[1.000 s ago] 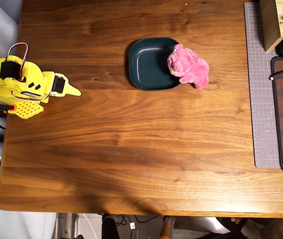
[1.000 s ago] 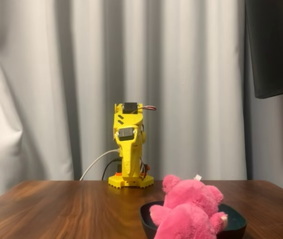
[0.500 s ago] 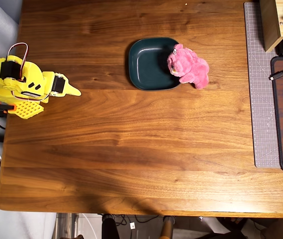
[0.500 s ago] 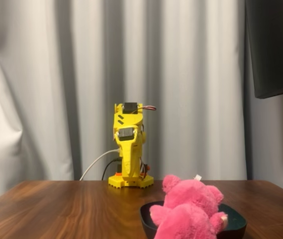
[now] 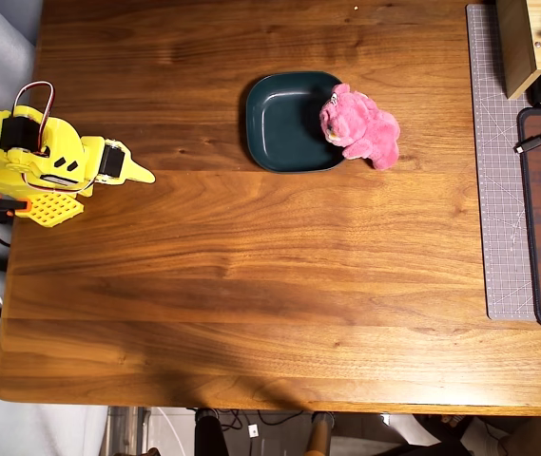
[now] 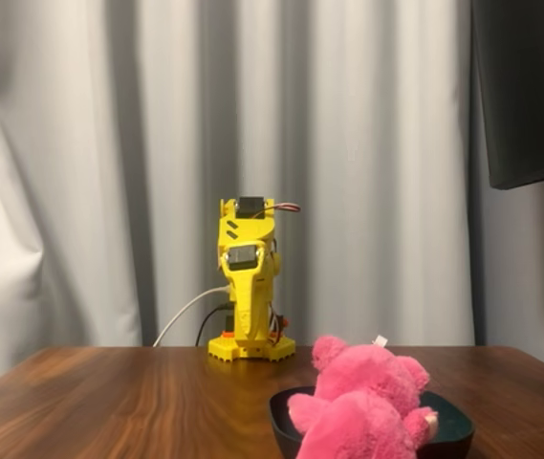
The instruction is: Grasp a strawberry bear and put it in the bin.
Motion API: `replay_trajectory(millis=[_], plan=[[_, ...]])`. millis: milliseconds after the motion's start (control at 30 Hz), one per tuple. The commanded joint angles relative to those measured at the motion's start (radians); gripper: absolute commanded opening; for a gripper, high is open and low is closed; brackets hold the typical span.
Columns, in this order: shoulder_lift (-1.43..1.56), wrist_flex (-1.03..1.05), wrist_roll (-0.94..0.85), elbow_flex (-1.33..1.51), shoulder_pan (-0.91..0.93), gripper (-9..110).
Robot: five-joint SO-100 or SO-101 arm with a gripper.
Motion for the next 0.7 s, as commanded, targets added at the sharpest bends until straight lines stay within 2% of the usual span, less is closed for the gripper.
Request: replay_trajectory(millis=[0,667], plan=[[0.029,0.002,-0.008,-0.005,-0.008,0],[0.029,0.000,-0.109,-0.006,-0.005,1]])
